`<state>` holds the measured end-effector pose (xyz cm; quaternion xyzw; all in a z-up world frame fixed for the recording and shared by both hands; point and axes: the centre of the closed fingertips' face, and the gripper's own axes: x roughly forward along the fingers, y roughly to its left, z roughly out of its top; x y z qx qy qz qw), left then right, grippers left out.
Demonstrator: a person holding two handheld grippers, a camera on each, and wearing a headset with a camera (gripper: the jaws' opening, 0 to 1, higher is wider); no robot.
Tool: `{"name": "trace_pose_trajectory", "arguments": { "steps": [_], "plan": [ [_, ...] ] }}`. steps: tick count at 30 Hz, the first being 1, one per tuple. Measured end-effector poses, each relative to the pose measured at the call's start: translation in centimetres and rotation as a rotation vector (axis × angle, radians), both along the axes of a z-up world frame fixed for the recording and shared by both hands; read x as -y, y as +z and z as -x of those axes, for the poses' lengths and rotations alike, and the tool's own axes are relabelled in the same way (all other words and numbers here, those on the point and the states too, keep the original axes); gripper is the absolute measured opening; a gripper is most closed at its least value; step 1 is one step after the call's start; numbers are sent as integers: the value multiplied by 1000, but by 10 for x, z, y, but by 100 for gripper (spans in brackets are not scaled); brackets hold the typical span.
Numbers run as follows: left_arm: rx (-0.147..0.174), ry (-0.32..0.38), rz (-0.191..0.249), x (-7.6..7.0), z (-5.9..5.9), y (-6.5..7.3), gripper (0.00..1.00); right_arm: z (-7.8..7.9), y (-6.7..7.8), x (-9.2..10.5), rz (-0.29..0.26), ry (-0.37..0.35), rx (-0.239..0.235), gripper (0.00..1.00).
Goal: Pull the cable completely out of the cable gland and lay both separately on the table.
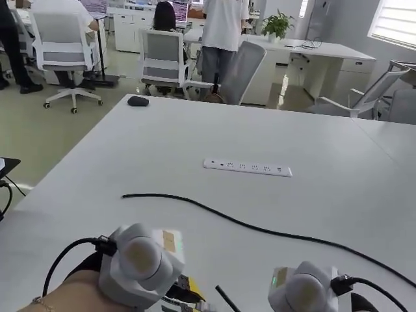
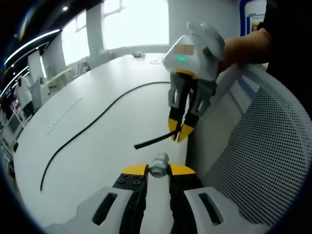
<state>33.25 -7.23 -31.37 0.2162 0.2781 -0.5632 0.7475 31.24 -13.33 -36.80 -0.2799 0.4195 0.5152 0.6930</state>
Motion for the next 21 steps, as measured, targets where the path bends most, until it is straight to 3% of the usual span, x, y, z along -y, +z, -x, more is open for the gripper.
{"name": "trace_pose_trajectory", "arguments": {
  "steps": [3,8,12,14,16,18,19,21],
  "plan": [
    [2,1,-7,-1,-1,-1,17,-6,9,-9,-61,-9,-10,2],
    [-1,0,-7,-1,0,-2,17,-31,23,-20,-125,-27,-15,2],
    [0,-3,-18,-3,1,-4,17,-82,36,-31,-242,-134,1,3],
    [1,-1,-21,-4,0,-4,17,-107,37,-32,-307,-222,-22,2],
    [0,4,-20,-5,0,-4,17,-132,34,-25,-309,-273,-1,3],
    [-4,6,-16,-5,0,-4,17,-146,29,-18,-287,-281,24,3],
    [-8,3,-13,-5,0,-4,17,-166,24,-6,-267,-316,56,3],
    [-16,-1,-22,-6,2,-8,17,-185,19,10,-272,-404,53,4]
  ]
}}
